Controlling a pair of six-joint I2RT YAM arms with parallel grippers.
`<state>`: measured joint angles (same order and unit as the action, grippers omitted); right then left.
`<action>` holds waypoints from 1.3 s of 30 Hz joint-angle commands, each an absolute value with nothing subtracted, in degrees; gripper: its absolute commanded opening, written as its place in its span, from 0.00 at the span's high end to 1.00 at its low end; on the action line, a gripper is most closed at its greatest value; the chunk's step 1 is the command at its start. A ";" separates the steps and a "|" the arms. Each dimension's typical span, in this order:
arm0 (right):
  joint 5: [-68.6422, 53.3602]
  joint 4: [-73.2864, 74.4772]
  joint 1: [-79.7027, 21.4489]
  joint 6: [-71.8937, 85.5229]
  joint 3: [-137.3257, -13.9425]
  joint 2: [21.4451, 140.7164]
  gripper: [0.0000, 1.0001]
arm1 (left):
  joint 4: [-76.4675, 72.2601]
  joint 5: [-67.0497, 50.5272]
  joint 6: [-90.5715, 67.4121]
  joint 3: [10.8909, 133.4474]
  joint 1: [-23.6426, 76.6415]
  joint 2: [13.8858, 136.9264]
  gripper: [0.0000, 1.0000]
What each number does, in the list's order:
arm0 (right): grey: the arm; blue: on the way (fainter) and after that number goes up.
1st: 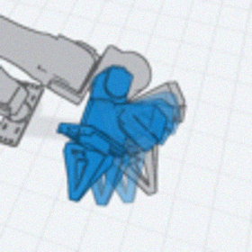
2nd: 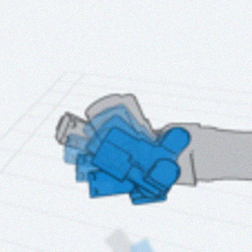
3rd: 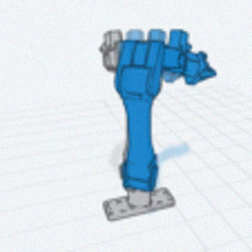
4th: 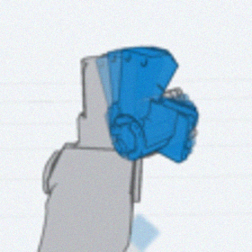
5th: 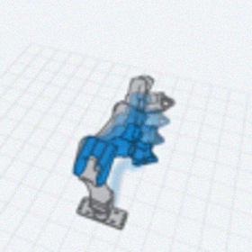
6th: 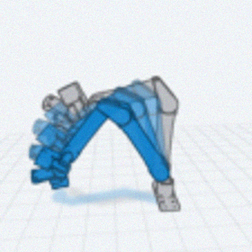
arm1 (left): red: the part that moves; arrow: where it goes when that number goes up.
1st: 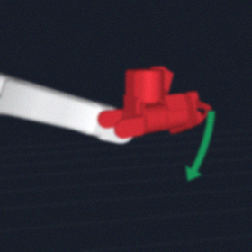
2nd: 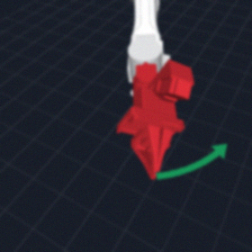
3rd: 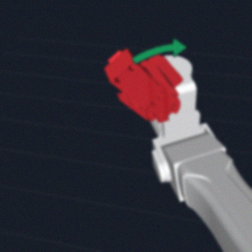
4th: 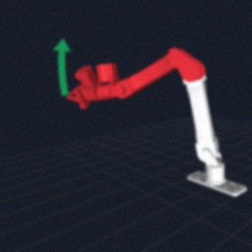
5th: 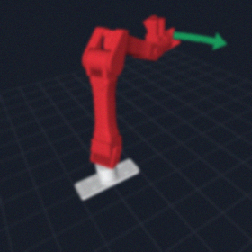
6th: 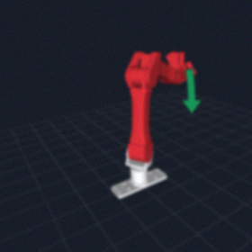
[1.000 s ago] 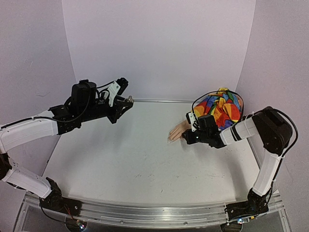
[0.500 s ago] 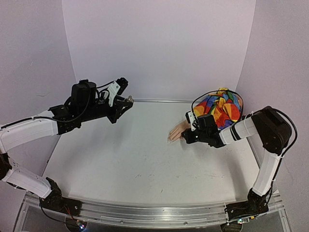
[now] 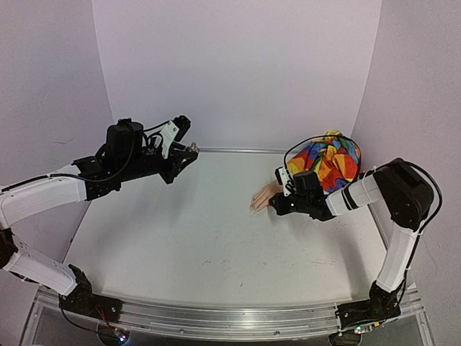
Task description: Paint the nails
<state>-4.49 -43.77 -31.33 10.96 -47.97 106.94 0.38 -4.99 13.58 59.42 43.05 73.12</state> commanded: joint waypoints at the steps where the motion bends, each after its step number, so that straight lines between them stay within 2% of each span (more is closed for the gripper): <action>1: -4.85 -44.99 -31.83 11.05 -49.51 107.26 1.00 | -3.41 -5.98 14.24 59.69 42.65 71.27 1.00; 12: -4.61 -44.99 -32.28 11.63 -48.24 105.31 1.00 | -3.42 -6.23 14.15 59.75 42.64 71.38 1.00; 22: -0.06 -45.68 -32.78 13.44 -43.64 98.67 1.00 | -3.36 -6.57 13.84 59.74 42.63 71.38 1.00; 39: 2.98 -47.00 -32.79 12.23 -47.11 103.58 1.00 | -3.37 -6.55 13.95 59.73 42.63 71.48 1.00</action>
<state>1.61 -45.12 -32.56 12.64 -44.84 102.67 0.38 -6.02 13.56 59.42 43.00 73.12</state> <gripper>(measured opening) 0.139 0.214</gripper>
